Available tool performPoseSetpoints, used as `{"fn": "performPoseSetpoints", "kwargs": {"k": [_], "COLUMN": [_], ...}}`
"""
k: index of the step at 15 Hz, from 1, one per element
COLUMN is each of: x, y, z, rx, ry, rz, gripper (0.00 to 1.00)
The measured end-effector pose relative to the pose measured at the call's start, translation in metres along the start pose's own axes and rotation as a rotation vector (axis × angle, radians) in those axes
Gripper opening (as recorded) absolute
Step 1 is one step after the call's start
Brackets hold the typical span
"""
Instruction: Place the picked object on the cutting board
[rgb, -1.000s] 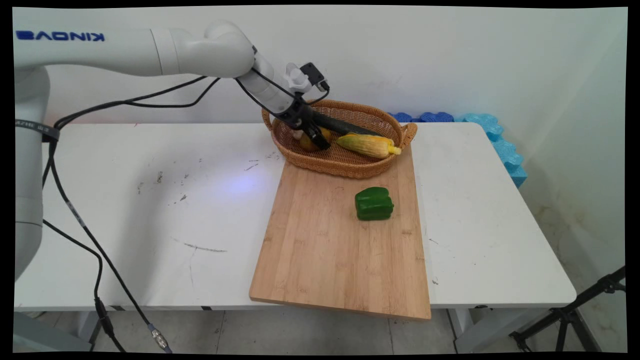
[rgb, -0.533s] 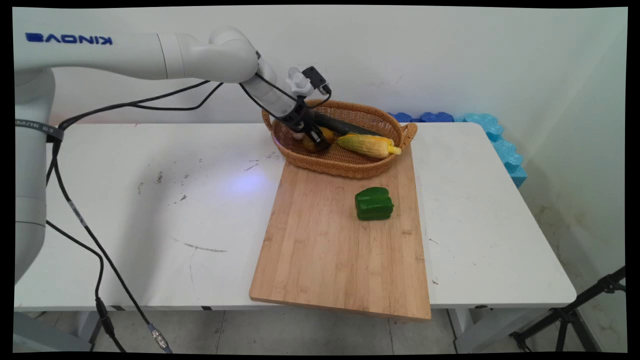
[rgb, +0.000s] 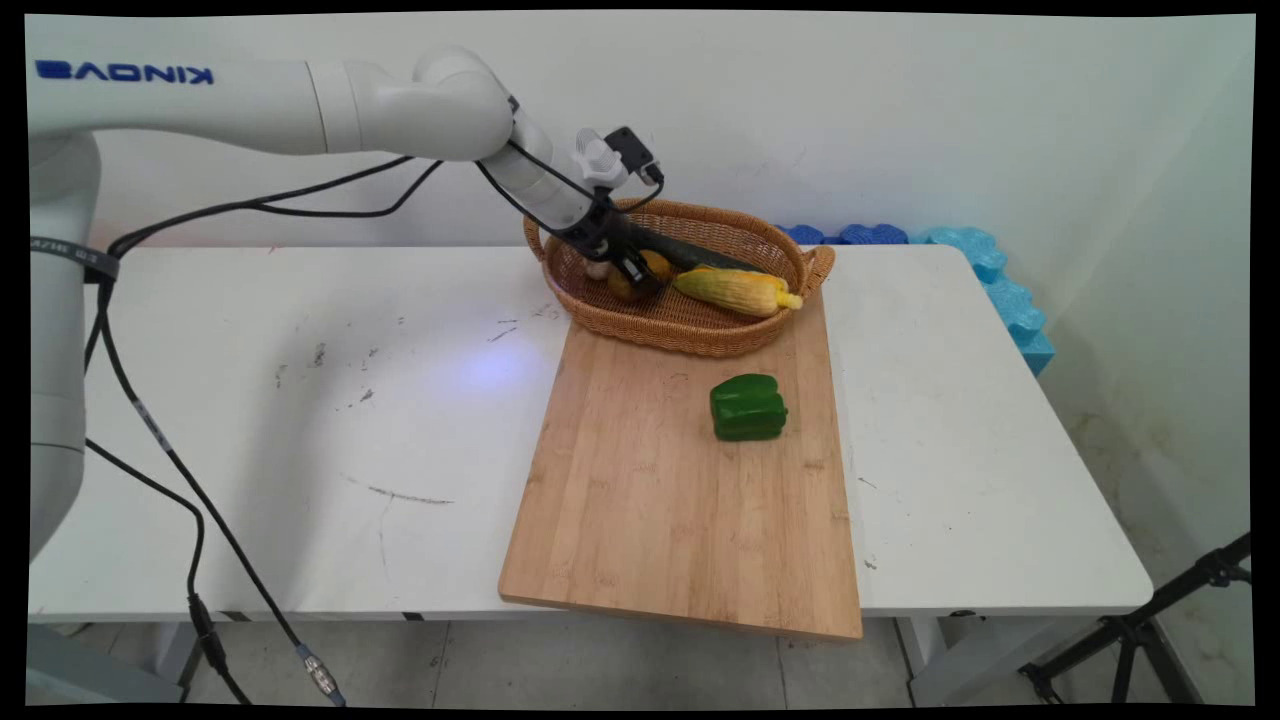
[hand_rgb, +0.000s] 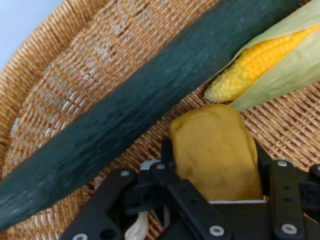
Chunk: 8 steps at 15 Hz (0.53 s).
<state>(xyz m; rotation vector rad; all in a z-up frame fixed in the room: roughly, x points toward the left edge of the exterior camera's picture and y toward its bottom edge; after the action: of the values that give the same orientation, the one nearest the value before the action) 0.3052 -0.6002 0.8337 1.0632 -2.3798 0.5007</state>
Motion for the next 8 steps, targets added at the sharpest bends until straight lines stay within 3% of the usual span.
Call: {"fn": "performPoseSetpoints", "kwargs": {"k": [8], "x": [0.01], "y": [0.004], "z": [-0.048], "rx": [-0.004], "ry": [0.037], "rz": [0.043], "gripper": [0.0]}}
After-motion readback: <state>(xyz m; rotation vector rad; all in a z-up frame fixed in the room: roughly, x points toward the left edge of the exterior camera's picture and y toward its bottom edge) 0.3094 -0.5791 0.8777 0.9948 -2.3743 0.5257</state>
